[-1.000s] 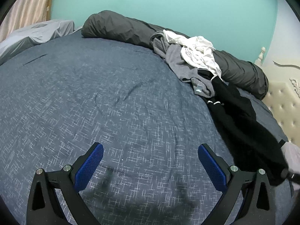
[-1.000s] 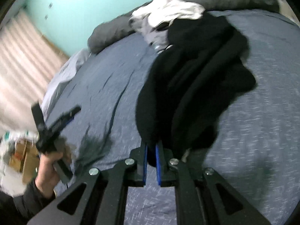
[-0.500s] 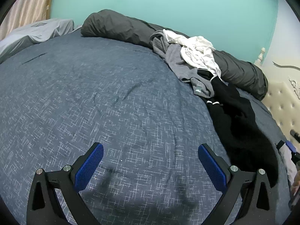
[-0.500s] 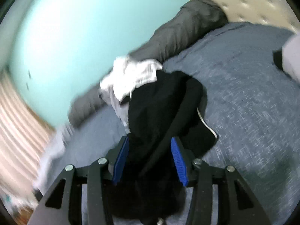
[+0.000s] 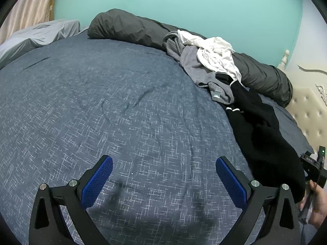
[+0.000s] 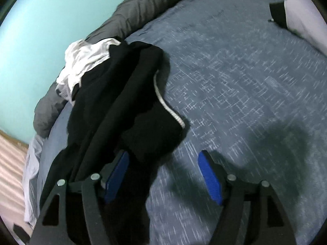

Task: Fold clothes
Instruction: 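Lift the black sweater by its cuff with the right tool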

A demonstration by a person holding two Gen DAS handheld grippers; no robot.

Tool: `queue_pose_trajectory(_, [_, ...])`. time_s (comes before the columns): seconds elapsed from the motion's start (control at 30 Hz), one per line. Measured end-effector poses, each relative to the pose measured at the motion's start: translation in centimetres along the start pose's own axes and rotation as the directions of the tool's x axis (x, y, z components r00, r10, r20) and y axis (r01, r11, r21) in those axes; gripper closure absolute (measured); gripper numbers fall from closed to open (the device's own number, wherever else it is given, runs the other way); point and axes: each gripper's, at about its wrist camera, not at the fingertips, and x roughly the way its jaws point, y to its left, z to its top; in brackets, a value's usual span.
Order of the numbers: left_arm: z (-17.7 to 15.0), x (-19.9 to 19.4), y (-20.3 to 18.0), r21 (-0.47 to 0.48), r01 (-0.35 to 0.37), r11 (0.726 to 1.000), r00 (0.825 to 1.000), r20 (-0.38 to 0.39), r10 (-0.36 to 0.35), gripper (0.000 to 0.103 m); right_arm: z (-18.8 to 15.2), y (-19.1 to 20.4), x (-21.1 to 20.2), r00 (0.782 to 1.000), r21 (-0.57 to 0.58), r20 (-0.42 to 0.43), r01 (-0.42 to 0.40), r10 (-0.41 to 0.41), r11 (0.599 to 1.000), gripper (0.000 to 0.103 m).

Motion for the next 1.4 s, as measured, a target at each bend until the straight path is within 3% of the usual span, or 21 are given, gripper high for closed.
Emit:
queue_pose_trajectory(0.17, [-0.1, 0.2, 0.0, 0.007, -0.003, 1.000, 1.000, -0.006, 0.003, 0.000, 0.6, 1.3, 2.8, 0.999, -0.025, -0.034, -0.029, 0.028, 0.999, 0.035])
queue_pose_trajectory(0.23, [-0.1, 0.3, 0.0, 0.010, -0.003, 1.000, 1.000, -0.006, 0.003, 0.000, 0.7, 2.0, 3.4, 0.998, -0.042, -0.040, -0.052, 0.050, 0.998, 0.073])
queue_pose_trajectory(0.3, [-0.1, 0.3, -0.1, 0.015, -0.007, 1.000, 1.000, -0.006, 0.007, 0.000, 0.8, 3.0, 3.1, 0.997, -0.073, -0.028, -0.074, 0.072, 0.995, 0.089])
queue_pose_trajectory(0.33, [-0.1, 0.3, -0.1, 0.017, -0.010, 1.000, 1.000, -0.005, 0.011, 0.000, 0.9, 3.9, 2.6, 0.996, -0.104, -0.018, -0.085, 0.083, 0.991, 0.092])
queue_pose_trajectory(0.57, [0.5, -1.9, -0.6, 0.015, -0.012, 1.000, 1.000, 0.028, 0.012, 0.000, 2.8, 10.0, -4.1, 0.984, -0.269, 0.047, -0.156, 0.175, 0.950, 0.095])
queue_pose_trajectory(0.73, [1.6, -5.9, -1.6, 0.056, 0.000, 0.998, 1.000, 0.029, -0.001, 0.000, 4.2, 13.4, -11.0, 0.966, -0.369, 0.082, -0.198, 0.244, 0.908, 0.095])
queue_pose_trajectory(0.97, [5.0, -13.0, -3.2, 0.105, 0.013, 0.994, 0.996, 0.090, -0.023, 0.000, 5.2, 18.0, -18.9, 0.939, -0.472, 0.118, -0.233, 0.323, 0.850, 0.096])
queue_pose_trajectory(1.4, [10.0, -26.2, -5.0, 0.168, -0.002, 0.986, 0.974, 0.223, -0.036, 0.000, 6.6, 28.3, -35.7, 0.863, -0.679, 0.148, -0.267, 0.483, 0.684, 0.096])
